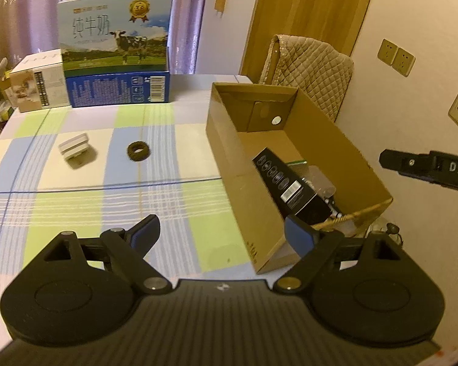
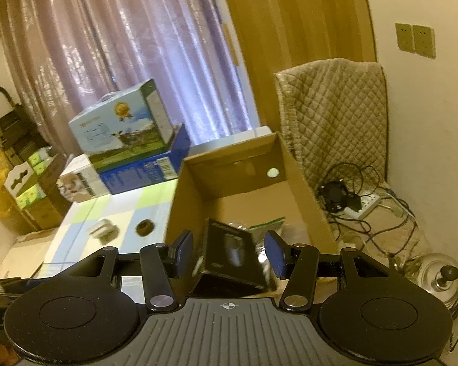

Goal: Organize objects
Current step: 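Open the left tool dropping the shaver box while the right releases the car into the box, then move both open tools back toward the plug adapter and rubber ring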

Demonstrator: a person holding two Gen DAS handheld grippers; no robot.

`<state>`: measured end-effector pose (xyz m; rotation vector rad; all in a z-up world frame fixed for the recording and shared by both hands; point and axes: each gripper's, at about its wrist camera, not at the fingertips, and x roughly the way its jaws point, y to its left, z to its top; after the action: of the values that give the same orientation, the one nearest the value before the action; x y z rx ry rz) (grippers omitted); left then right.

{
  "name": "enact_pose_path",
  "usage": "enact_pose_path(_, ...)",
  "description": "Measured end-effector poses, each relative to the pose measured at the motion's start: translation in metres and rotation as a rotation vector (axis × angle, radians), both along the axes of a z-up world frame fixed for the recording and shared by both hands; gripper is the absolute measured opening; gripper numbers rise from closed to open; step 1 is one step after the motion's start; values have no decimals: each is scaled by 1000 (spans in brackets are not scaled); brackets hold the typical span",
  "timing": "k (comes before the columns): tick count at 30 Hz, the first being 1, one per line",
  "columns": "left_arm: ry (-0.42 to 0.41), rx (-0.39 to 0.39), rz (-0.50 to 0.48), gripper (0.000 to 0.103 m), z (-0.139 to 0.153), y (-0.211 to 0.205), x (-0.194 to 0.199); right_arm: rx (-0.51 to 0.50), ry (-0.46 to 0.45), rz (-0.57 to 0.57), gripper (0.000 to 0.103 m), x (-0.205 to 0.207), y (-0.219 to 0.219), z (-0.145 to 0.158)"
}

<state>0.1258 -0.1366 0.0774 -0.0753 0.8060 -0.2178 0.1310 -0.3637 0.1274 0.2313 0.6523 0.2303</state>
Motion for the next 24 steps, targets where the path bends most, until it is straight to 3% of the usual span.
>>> enact_pose_path(24, -22, 15, 124, 96, 12, 94, -58, -42, 24, 174, 49, -40, 103, -11)
